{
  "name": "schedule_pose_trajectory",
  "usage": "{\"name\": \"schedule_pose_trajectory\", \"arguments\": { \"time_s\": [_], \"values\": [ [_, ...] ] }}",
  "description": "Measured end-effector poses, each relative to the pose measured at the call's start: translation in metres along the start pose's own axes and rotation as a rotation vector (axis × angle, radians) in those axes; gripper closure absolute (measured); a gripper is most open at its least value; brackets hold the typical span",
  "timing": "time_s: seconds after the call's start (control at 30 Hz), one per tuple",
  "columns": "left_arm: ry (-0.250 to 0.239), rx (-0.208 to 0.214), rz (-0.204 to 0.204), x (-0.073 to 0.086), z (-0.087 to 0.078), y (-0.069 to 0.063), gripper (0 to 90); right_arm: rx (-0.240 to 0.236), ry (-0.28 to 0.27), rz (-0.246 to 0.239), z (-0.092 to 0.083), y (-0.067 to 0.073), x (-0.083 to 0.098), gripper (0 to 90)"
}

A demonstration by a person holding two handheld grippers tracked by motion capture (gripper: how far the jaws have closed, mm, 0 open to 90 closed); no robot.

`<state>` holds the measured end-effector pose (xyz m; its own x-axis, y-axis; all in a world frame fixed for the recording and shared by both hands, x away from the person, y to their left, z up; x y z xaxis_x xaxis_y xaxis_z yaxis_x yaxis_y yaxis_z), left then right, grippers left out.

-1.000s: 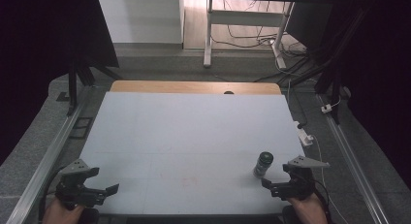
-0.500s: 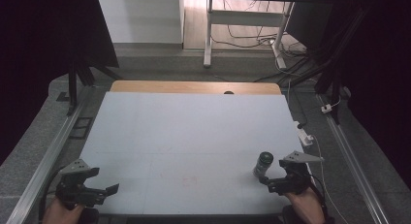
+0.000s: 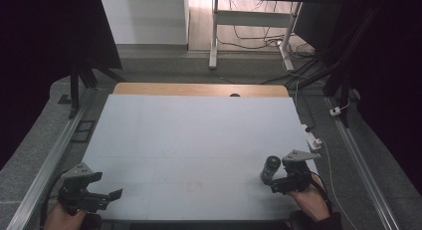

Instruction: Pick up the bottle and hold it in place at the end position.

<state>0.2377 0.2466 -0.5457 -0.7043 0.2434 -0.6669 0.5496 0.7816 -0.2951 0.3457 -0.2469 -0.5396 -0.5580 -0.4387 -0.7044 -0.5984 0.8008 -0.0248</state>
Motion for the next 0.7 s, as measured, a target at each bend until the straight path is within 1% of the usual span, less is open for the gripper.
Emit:
{"name": "schedule_pose_trajectory", "arguments": {
  "time_s": [0.1, 0.33, 0.37, 0.4, 0.47, 0.5, 0.53, 0.57, 0.67, 0.7],
  "values": [
    [0.001, -0.001, 0.0, 0.0, 0.0, 0.0, 0.6, -0.009, 0.001, -0.005, 0.004, -0.001, -0.001, 0.0],
    [0.002, 0.001, 0.001, 0.0, 0.0, 0.0, 0.6, -0.011, 0.01, -0.026, 0.009, -0.005, 0.001, 0.0],
    [0.003, 0.001, 0.0, 0.0, 0.0, 0.0, 0.6, -0.013, 0.015, -0.034, 0.01, -0.005, 0.002, 5.9],
    [0.003, 0.001, 0.0, 0.0, 0.0, 0.0, 0.6, -0.019, 0.014, -0.029, 0.01, -0.005, 0.002, 8.2],
    [0.005, 0.001, -0.001, 0.0, 0.001, 0.0, 0.6, -0.04, 0.018, -0.033, 0.011, -0.004, 0.003, 17.8],
    [0.006, 0.001, -0.001, 0.0, 0.001, 0.0, 0.6, -0.04, 0.018, -0.033, 0.011, -0.004, 0.003, 17.8],
    [0.007, 0.001, 0.0, 0.0, 0.001, 0.0, 0.6, -0.046, 0.023, -0.039, 0.011, -0.004, 0.004, 20.3],
    [0.007, 0.001, -0.001, 0.0, 0.001, 0.0, 0.6, -0.051, 0.029, -0.052, 0.013, -0.003, 0.005, 25.7],
    [0.007, 0.002, -0.002, 0.0, 0.001, 0.0, 0.6, -0.047, 0.031, -0.066, 0.013, -0.002, 0.005, 32.6],
    [0.007, 0.002, -0.002, 0.0, 0.001, 0.0, 0.6, -0.047, 0.031, -0.066, 0.013, -0.002, 0.005, 32.6]
  ]
}}
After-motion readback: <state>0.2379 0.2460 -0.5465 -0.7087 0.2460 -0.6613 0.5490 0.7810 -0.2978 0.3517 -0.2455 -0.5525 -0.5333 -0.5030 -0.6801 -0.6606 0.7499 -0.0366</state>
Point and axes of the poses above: each handheld gripper's, and its own axes: z roughly forward along the jaws, x roughly out of its underside, y roughly to its left, the point moved 9 cm from there along z, roughly forward along the jaws, and after that the axes turned 5 degrees about x, right-handed, at the moved point
